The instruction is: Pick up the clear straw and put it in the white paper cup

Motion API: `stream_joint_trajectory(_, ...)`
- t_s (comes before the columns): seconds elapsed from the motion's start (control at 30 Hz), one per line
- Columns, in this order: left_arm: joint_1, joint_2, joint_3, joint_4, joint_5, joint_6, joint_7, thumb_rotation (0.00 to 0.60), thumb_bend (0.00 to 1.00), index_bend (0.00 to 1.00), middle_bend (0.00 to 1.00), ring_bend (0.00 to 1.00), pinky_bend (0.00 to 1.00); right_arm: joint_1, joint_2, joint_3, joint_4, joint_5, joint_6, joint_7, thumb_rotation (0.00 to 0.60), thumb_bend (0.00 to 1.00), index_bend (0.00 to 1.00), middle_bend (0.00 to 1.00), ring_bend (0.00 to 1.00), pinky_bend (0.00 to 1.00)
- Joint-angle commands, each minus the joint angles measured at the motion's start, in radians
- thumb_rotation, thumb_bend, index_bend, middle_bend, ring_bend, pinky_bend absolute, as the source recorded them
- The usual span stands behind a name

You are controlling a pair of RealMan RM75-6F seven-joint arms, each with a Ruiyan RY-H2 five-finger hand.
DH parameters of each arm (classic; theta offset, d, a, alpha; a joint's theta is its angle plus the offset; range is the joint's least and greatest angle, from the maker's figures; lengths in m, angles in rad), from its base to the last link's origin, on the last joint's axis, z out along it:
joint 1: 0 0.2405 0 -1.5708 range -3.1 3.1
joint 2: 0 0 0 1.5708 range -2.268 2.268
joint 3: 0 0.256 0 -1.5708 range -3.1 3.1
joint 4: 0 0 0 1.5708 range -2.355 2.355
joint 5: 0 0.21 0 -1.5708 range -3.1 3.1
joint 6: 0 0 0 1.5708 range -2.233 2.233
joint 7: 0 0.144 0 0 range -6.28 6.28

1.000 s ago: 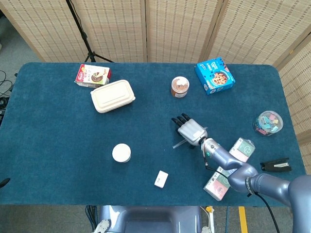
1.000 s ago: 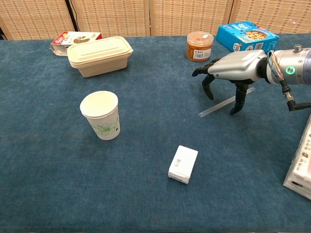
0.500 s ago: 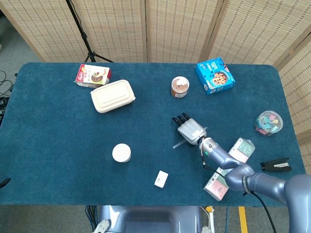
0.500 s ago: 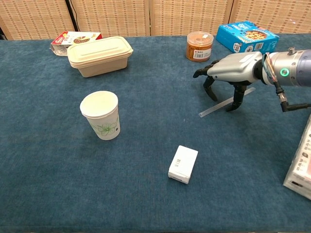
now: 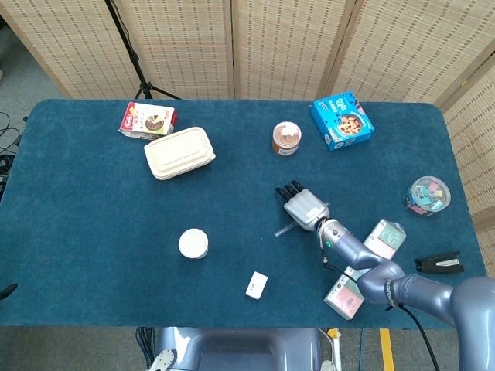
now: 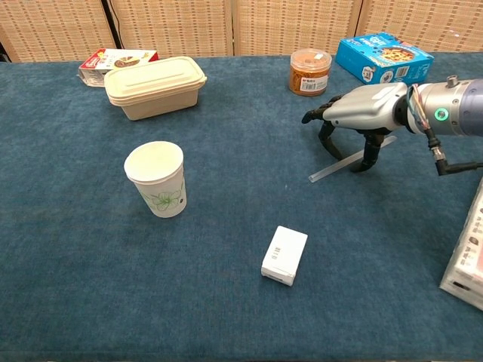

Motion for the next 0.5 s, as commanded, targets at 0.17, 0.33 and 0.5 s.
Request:
stream_joint_trajectory(0.17,0.000,0.001,0.001,0.001,0.000,-0.001,-0.002,0.600,0.00,0.00,0.00,0.00,0.00,0.005,-0.008,-0.003,0.003,0.012,-0.002,-0.016,0.600,0.36,0.53,0.02,0.00,0.00)
stream_joint_trajectory(0.33,0.000,0.001,0.001,0.002,0.001,-0.001,-0.006,0.600,0.00,0.00,0.00,0.00,0.00,0.008,-0.013,-0.005,0.004,0.022,-0.001,-0.024,0.600,0.38,0.56,0.02,0.00,0.00)
stream_joint_trajectory(0.5,0.000,0.002,0.001,0.002,0.002,0.000,-0.008,0.600,0.00,0.00,0.00,0.00,0.00,0.005,-0.013,-0.008,0.003,0.025,0.003,-0.023,0.600,0.39,0.56,0.02,0.00,0.00)
